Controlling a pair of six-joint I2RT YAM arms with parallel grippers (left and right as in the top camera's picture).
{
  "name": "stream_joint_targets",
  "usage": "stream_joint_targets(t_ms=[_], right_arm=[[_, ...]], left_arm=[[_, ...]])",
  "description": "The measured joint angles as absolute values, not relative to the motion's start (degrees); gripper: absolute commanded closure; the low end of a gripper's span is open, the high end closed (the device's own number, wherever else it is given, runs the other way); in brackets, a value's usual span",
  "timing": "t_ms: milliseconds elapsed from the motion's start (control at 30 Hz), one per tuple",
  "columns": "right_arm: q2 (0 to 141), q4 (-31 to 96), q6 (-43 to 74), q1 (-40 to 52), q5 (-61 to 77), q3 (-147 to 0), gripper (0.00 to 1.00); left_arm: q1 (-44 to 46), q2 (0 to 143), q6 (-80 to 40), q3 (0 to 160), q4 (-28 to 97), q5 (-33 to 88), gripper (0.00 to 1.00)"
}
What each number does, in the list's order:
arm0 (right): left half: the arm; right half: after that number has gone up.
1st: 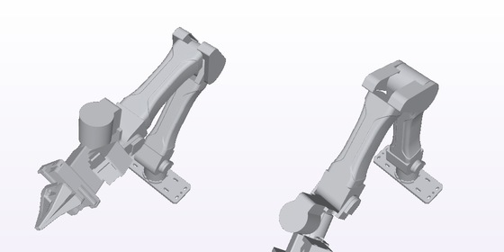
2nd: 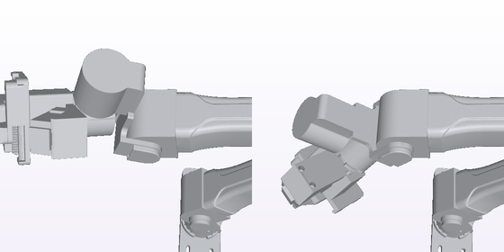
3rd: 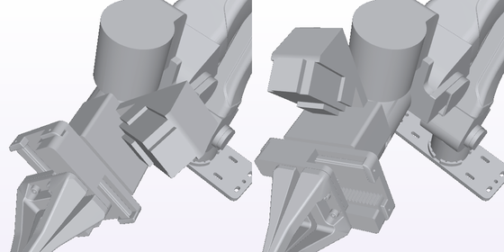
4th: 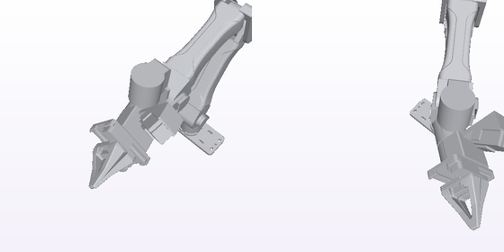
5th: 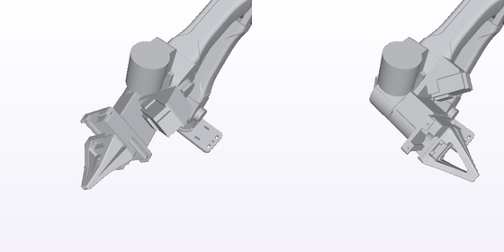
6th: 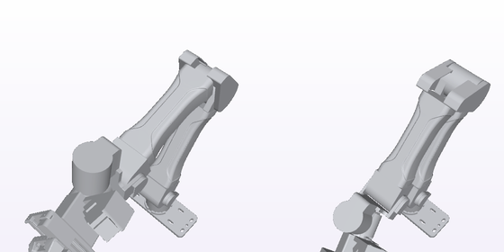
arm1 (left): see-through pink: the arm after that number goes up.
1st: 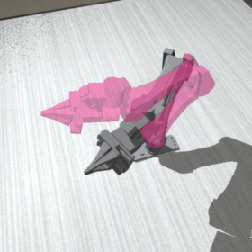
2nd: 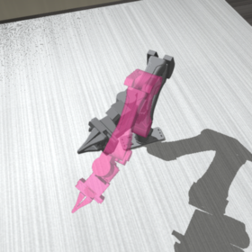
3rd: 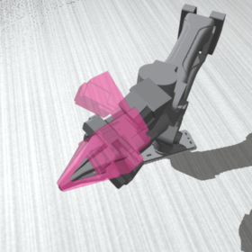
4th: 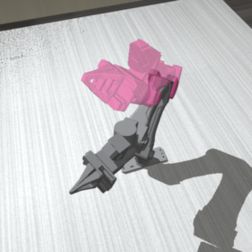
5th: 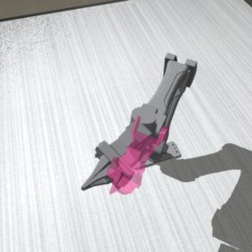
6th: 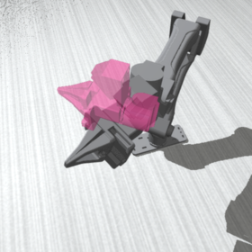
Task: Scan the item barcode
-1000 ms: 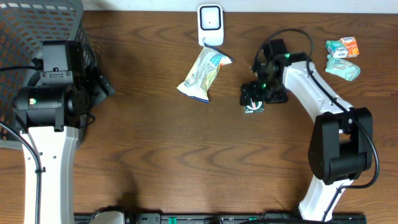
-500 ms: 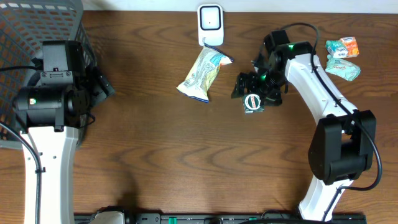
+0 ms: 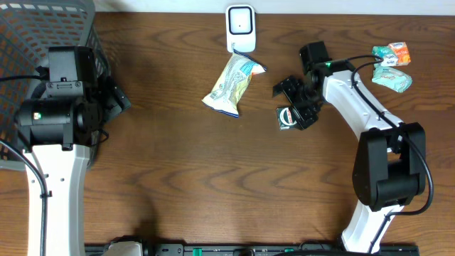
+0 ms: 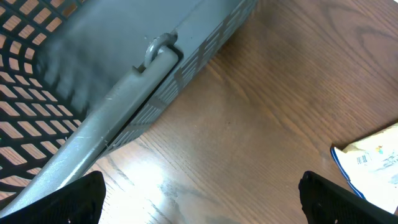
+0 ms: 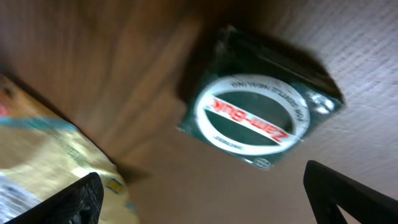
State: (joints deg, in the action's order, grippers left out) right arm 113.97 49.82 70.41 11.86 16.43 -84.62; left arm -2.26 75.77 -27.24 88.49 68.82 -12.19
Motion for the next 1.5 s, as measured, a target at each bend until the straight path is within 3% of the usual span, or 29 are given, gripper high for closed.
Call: stream_joint_targets(t_ms=[200, 533, 833, 933, 1133, 1200, 1500], right_arm=[[114.0, 52.2, 78.2, 11.9, 9.9, -84.6, 0.01], [116.4, 52.1, 80.7, 13.3, 6.6, -84.6, 0.01], [120.8, 51.5, 80.7, 14.5, 5.5, -84.7, 0.09], [120.8, 51.7, 79.0, 14.5, 5.5, -84.7, 0.20], [120.8, 52.2, 76.1, 14.5, 5.3, -84.7, 0.26], [120.8, 52.4, 75.7, 14.5, 5.3, -84.7, 0.32], [120.8, 52.6, 70.2, 14.5, 5.1, -84.7, 0.34]], left_arm=[[-2.3, 75.8, -27.2, 88.5, 68.8, -12.2, 0.02], [-2.3, 75.8, -27.3, 88.5, 68.8, -12.2, 0.02], [-2.3, 75.8, -27.2, 88.5, 68.8, -12.2, 0.02], [-2.3, 75.8, -27.2, 88.5, 68.8, -12.2, 0.02], [-2.3, 75.8, -27.2, 88.5, 68.8, -12.2, 0.02], [-2.3, 75.8, -27.3, 88.5, 68.8, -12.2, 0.02], [-2.3, 75.8, -27.2, 88.5, 68.8, -12.2, 0.02]])
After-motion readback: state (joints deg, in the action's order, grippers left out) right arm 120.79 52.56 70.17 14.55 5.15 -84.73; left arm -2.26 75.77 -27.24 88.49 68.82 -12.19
